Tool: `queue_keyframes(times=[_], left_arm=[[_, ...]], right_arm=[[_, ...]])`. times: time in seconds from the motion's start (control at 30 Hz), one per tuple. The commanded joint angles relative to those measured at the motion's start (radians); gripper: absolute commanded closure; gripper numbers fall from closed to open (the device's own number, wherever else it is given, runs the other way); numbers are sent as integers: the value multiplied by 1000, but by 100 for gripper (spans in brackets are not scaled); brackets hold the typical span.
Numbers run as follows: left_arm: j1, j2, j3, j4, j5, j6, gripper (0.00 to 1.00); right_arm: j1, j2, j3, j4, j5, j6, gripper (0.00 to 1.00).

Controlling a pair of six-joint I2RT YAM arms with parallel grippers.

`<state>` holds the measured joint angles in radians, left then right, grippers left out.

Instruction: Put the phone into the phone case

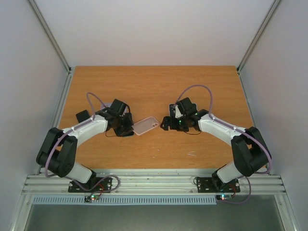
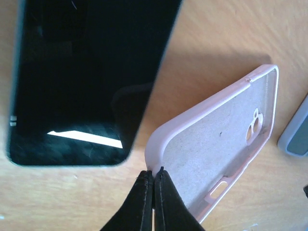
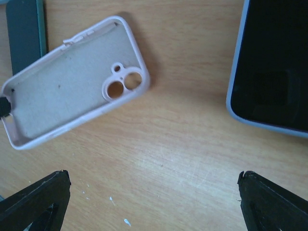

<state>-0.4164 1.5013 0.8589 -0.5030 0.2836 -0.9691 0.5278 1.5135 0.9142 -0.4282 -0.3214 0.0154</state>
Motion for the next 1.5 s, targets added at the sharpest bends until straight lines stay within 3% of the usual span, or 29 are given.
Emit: queue_keyframes(times=[0.0,0.23,0.37,0.53,0.73,0.9,1.2,1.47], left_arm=[[-80,-45,-48,114,-38,-158,98],[-289,-26,-80,168,-112,-285,89],[-353,-24,-90,164,-149,-317,75],[-360,-91,-82,53,-243,-259,55],[-337,-149,-10,-150,-419,-74,23],[-255,-171,-5,-192,-435,41,3],[-94,-135,9,-174,-387,195,1],[-48,11,101,-172,-354,284,1]], right_arm=[[13,-29,-39,46,-34,64,4],[30,-20,-62,63,-37,100,5],[38,-16,-64,48,-31,106,5],[53,13,-62,44,-23,109,5],[67,90,-20,48,-21,99,5],[72,156,38,47,-22,81,6],[73,310,204,7,-33,3,7],[86,428,378,-44,-125,-115,7]])
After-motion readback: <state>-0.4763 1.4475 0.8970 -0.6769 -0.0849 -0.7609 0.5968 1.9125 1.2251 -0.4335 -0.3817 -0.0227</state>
